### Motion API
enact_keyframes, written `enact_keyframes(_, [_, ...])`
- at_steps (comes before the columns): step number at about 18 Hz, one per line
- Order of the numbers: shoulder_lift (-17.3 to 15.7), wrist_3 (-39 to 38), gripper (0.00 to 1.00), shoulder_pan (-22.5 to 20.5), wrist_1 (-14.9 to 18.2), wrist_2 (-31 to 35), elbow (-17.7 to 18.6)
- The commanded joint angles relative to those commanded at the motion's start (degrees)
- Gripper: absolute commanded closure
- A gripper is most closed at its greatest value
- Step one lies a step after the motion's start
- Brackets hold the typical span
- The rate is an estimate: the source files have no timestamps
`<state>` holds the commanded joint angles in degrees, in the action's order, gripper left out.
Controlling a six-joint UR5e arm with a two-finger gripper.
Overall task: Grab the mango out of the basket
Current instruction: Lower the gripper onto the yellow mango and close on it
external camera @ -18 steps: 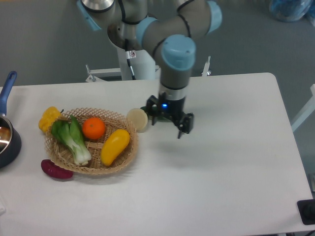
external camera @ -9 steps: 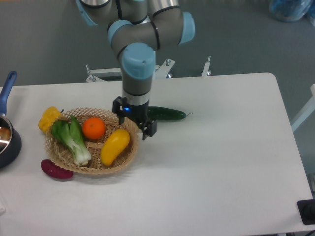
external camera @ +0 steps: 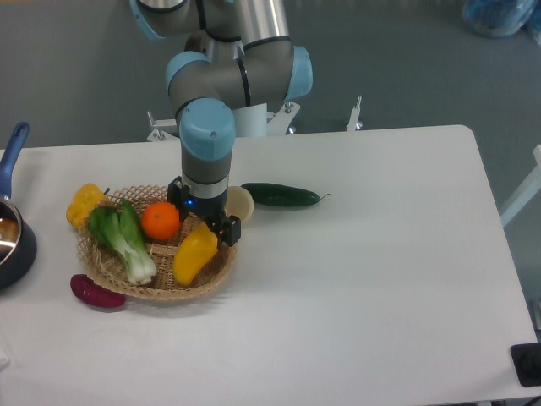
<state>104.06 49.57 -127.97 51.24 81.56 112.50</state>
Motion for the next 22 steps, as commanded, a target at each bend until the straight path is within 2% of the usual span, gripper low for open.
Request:
enact_keyframes(5, [1.1, -0.3, 0.00, 0.1, -0.2, 0.0, -0.3])
enact_keyframes(10, [4.4, -0.7, 0.00, 0.4, -0.7, 0.4, -0.5])
enact_keyframes(17, [4.6, -1.4, 0.00, 1.5, -0.6, 0.3, -1.4])
enact_keyframes(18, [4.8, -1.4, 0.05, 1.5, -0.6, 0.4, -1.6])
enact_keyframes(19, [5.2, -1.5, 0.30, 1.5, -0.5, 0.4, -1.9])
enact_keyframes(20, [5.4, -1.5, 0.51, 1.5, -0.4, 0.4, -1.9])
enact_keyframes(21, [5.5, -1.5, 0.68, 1.5, -0.4, 1.0, -1.9])
enact_keyframes(22, [5.6, -1.8, 0.74, 1.5, -0.4, 2.3, -1.8])
